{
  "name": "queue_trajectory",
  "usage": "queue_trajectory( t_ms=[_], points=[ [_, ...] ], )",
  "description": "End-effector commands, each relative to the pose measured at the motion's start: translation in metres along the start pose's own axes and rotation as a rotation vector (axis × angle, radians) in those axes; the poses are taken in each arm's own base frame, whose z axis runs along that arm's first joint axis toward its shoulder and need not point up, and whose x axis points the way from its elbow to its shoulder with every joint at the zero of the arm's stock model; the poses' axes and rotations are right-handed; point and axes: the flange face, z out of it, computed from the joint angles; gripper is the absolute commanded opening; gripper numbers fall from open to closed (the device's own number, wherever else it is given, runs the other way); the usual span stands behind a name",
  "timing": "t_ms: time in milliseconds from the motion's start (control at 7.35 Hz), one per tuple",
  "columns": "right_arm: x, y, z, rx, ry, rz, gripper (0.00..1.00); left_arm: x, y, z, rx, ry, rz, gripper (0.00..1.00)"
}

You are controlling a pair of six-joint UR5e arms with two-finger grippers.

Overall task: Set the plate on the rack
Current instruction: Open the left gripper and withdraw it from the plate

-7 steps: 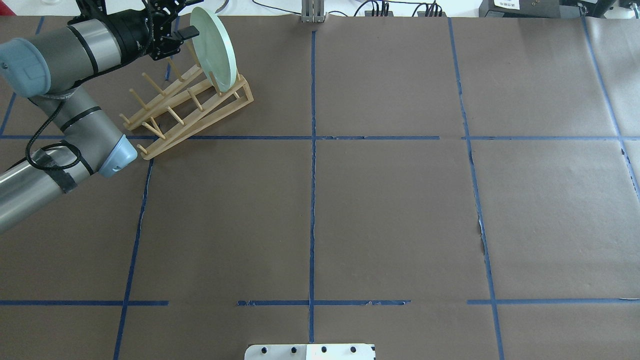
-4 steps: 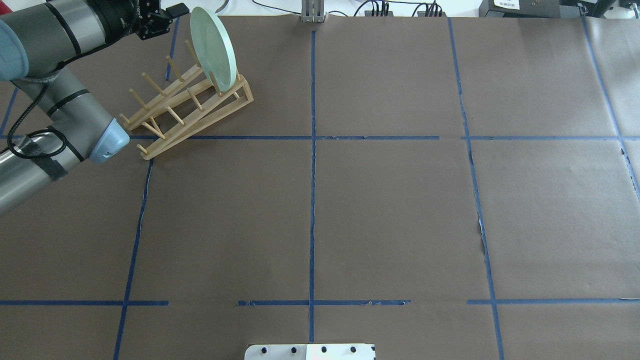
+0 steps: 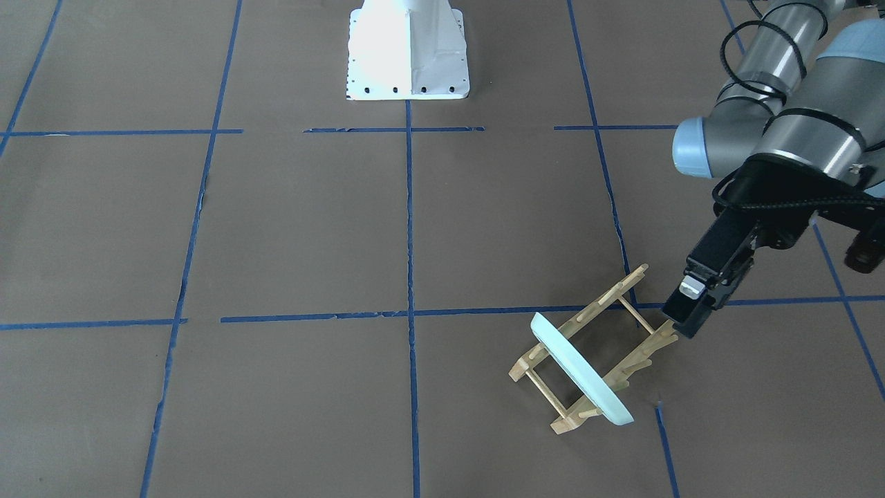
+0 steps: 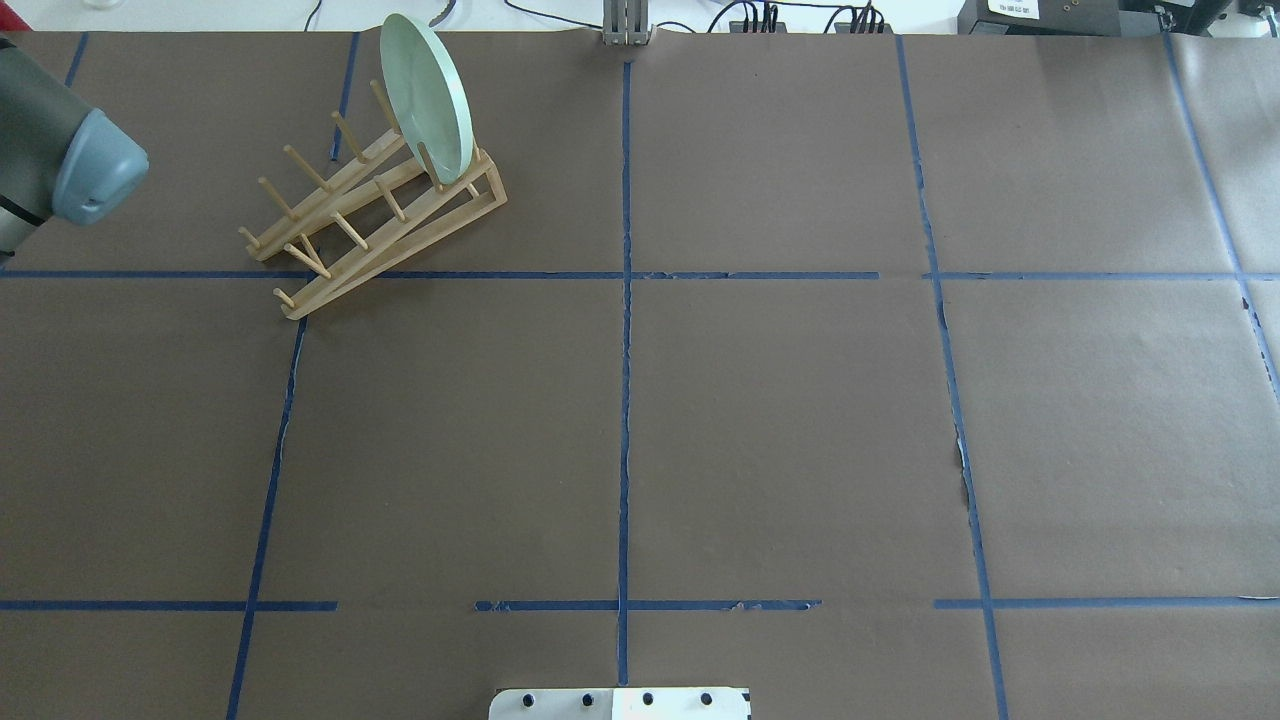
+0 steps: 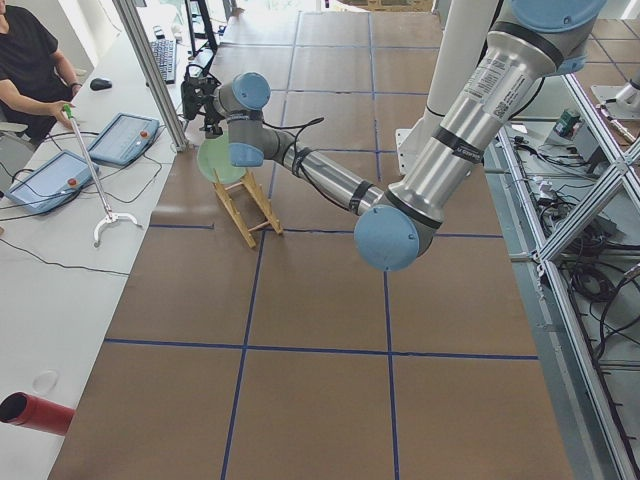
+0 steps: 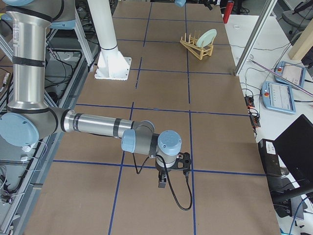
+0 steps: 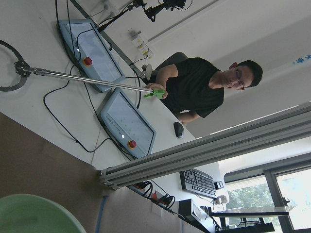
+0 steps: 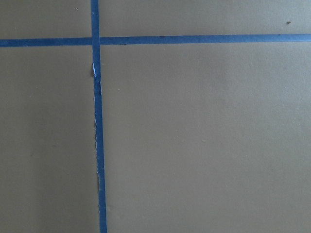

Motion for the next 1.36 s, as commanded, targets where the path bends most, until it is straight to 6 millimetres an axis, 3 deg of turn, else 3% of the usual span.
queue_trajectory(
  t_ms=[0,272,408,544,680,816,952,1088,1224],
  points=[
    [0.0,0.0,0.0,0.0,0.0,-0.001,1.0,-0.051,-0.003,-0.016,-0.07,-0.242,0.202,1.0],
    [0.0,0.0,0.001,-0.001,0.0,0.0,1.0,-0.088,-0.034,-0.027,-0.158,-0.451,0.412,1.0],
    [0.001,0.0,0.0,0.0,0.0,0.001,1.0,-0.126,-0.057,-0.05,-0.237,-0.538,0.549,1.0],
    [0.0,0.0,0.001,-0.001,0.0,0.0,1.0,-0.175,-0.085,-0.096,-0.32,-0.552,0.598,1.0],
    [0.0,0.0,0.0,0.0,0.0,0.001,1.0,-0.235,-0.104,-0.156,-0.394,-0.497,0.632,1.0],
    [0.0,0.001,0.001,-0.001,0.0,0.0,1.0,-0.294,-0.1,-0.193,-0.448,-0.503,0.662,1.0],
    [0.0,0.0,0.001,-0.001,0.0,0.0,1.0,-0.346,-0.085,-0.219,-0.513,-0.532,0.671,1.0],
    [0.0,0.0,0.0,0.0,0.0,-0.001,1.0,-0.401,-0.072,-0.26,-0.569,-0.554,0.685,1.0],
    [0.0,0.0,0.0,0.0,0.0,-0.001,1.0,-0.445,-0.043,-0.286,-0.632,-0.57,0.64,1.0]
  ],
)
